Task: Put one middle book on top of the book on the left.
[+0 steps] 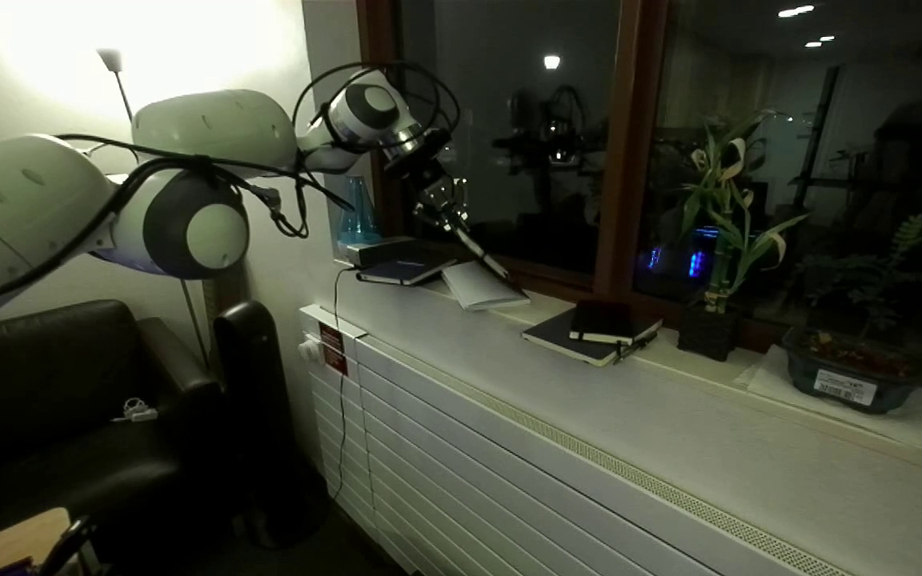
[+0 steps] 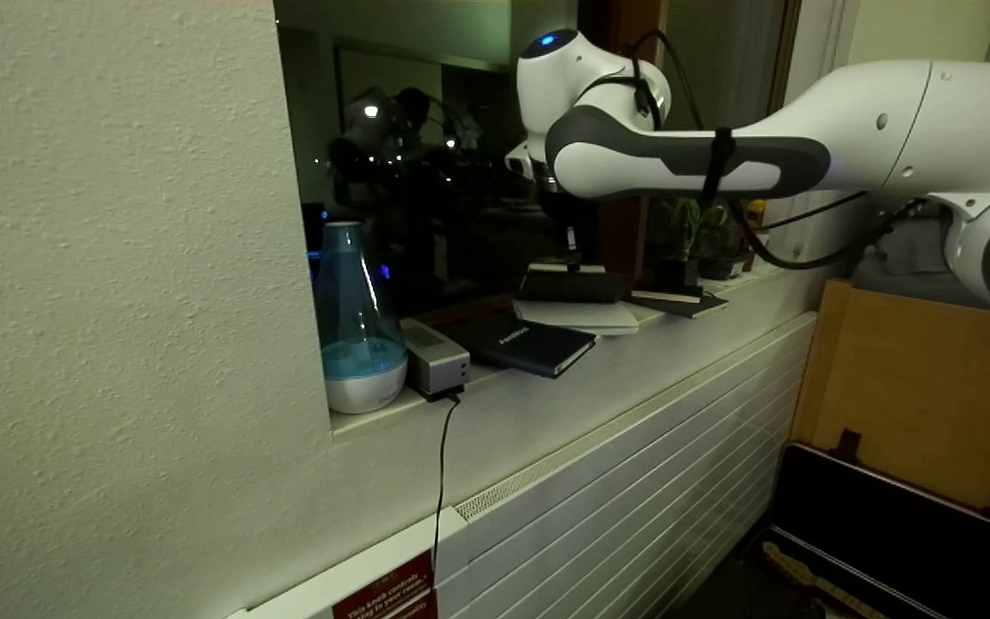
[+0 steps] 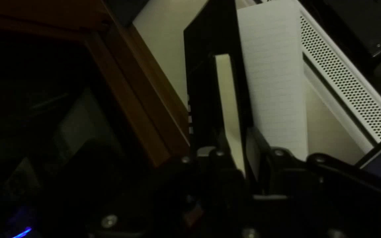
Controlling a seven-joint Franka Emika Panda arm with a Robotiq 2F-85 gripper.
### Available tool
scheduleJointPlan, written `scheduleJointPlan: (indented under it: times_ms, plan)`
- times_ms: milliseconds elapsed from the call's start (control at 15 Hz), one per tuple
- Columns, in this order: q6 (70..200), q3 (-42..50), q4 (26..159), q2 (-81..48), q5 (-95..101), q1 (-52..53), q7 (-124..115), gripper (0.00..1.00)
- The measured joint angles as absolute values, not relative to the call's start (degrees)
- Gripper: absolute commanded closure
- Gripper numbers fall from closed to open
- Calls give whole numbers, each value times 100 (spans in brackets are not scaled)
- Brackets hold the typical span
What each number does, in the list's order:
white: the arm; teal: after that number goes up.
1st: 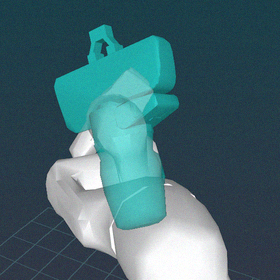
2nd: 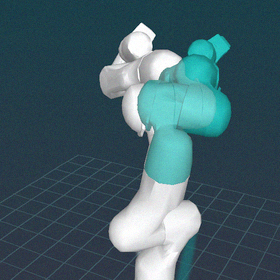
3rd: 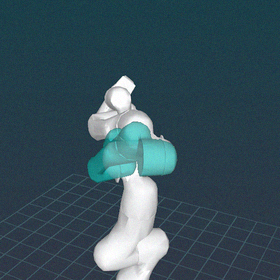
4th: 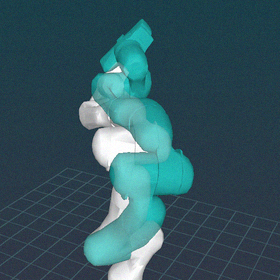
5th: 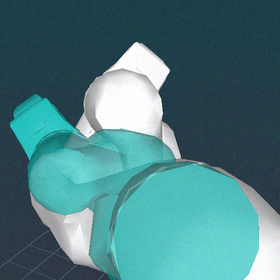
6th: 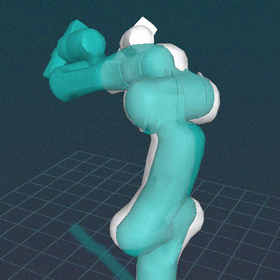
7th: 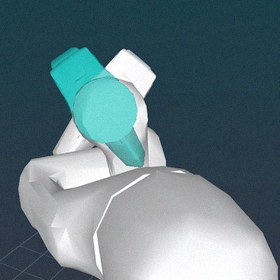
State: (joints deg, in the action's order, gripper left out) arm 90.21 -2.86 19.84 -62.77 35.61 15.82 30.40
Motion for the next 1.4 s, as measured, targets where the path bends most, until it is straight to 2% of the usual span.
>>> scheduleJointPlan:
  times_ms: [333,400,467,1000,1400]
  plan:
    - [8612,-443,1984,-6272,3403,1517,3054,94]
    - [8602,-444,1984,-6273,3403,1504,3051,53]
    - [8599,-444,1984,-6272,3403,1497,3051,52]
    - [8414,-444,2005,-6368,3403,1483,3050,2]
    - [8527,-404,2011,-6721,3441,1483,3050,0]
